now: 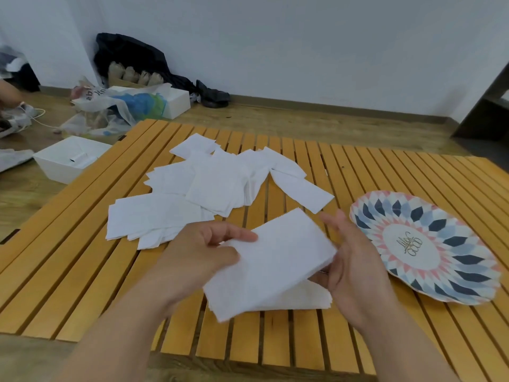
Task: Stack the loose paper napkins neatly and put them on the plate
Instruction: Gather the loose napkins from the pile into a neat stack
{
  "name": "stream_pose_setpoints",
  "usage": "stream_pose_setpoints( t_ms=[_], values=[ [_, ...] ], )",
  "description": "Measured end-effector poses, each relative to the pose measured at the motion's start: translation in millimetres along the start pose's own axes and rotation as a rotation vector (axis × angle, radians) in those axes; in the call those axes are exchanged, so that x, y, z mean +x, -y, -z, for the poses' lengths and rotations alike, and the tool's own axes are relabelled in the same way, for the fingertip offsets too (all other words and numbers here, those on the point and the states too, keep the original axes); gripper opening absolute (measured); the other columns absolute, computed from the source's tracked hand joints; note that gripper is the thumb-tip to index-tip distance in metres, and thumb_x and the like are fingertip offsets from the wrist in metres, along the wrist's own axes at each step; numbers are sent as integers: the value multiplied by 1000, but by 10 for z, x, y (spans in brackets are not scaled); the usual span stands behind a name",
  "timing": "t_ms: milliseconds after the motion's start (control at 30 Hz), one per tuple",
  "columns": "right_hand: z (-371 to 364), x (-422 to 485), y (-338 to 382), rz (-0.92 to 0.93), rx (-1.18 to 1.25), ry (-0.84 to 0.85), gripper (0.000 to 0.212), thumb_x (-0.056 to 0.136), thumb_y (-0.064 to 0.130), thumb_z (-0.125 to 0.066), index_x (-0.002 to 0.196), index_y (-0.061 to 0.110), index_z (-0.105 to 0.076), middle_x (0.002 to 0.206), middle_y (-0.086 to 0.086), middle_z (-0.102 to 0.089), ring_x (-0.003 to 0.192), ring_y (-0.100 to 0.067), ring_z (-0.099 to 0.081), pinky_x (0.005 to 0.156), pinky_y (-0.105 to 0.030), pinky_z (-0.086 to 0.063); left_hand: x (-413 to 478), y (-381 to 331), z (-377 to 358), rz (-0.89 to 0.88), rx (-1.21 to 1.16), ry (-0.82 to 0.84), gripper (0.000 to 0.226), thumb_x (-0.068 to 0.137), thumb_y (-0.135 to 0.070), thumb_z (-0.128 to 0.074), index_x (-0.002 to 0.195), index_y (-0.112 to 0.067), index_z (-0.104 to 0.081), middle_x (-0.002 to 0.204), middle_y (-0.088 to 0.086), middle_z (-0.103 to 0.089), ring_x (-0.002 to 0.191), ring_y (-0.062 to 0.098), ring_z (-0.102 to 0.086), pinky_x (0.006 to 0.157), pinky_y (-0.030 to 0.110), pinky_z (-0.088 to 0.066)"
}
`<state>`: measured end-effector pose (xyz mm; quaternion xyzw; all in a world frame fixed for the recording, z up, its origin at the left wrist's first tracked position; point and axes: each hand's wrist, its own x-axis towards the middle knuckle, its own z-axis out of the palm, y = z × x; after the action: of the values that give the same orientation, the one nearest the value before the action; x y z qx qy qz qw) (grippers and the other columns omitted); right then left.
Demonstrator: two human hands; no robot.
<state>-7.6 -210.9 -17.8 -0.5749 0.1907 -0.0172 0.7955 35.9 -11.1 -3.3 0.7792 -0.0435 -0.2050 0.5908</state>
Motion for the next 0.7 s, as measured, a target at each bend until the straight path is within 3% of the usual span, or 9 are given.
stream_pose_setpoints(
  t_ms=[67, 133, 200, 300, 433, 567, 633, 700],
  values=[
    [46, 33, -12, 12, -284, -89, 22, 89, 39, -59, 110, 33, -58, 93, -1, -73, 87, -22, -69, 62, -34, -57, 28, 2, 13, -22, 95, -12, 37, 84, -3, -58, 83, -35, -77, 95, -14, -70, 88, 10, -63, 71, 22, -50],
    [67, 53, -66, 66, -545, -97, 28, 85, 26, -68, 110, 32, -56, 84, -2, -72, 85, -15, -66, 64, -32, -58, 79, 16, 2, -52, 190, -7, 36, 83, -4, -58, 85, -36, -75, 93, -17, -67, 85, 5, -61, 66, 17, -46],
    [76, 70, -135, 110, -732, -101, 27, 85, 24, -68, 106, 32, -53, 77, -2, -69, 79, -11, -64, 70, -37, -58, 155, 52, -10, -94, 295, -43, 34, 82, -5, -60, 88, -37, -71, 91, -21, -64, 84, 0, -57, 62, 14, -41],
    [99, 110, -213, 193, -995, -160, 21, 87, 30, -65, 101, 34, -50, 77, 6, -63, 74, -8, -60, 64, -33, -58, 276, 157, -6, -145, 367, -173, 30, 81, -8, -64, 88, -37, -68, 96, -25, -61, 90, -4, -53, 65, 13, -37],
    [117, 108, -259, 235, -1155, -190, 11, 90, 30, -61, 90, 33, -50, 78, 14, -56, 71, -5, -55, 61, -25, -57, 388, 297, 83, -129, 493, -328, 22, 82, -11, -68, 88, -32, -67, 94, -22, -61, 75, 0, -55, 58, 11, -36],
    [103, 83, -256, 249, -1263, -191, 15, 92, 32, -58, 81, 36, -48, 77, 17, -52, 69, -1, -52, 51, -11, -36, 425, 426, 495, -69, 605, -599, 19, 84, -10, -62, 84, -29, -66, 92, -11, -63, 75, 5, -55, 56, 20, -37],
    [105, 77, -249, 252, -1273, -185, 13, 92, 33, -57, 82, 34, -49, 76, 17, -52, 69, -1, -52, 51, -9, -32, 432, 534, 700, -86, 701, -695, 19, 87, -9, -60, 93, -25, -68, 104, -1, -64, 87, 15, -58, 64, 27, -42],
    [116, 75, -250, 251, -1287, -185, 9, 92, 34, -56, 84, 33, -51, 75, 17, -53, 68, -2, -52, 51, -10, -33, 451, 628, 785, -132, 759, -700, 24, 91, -8, -57, 109, -19, -68, 125, 3, -62, 110, 25, -57, 84, 36, -46]
  ],
)
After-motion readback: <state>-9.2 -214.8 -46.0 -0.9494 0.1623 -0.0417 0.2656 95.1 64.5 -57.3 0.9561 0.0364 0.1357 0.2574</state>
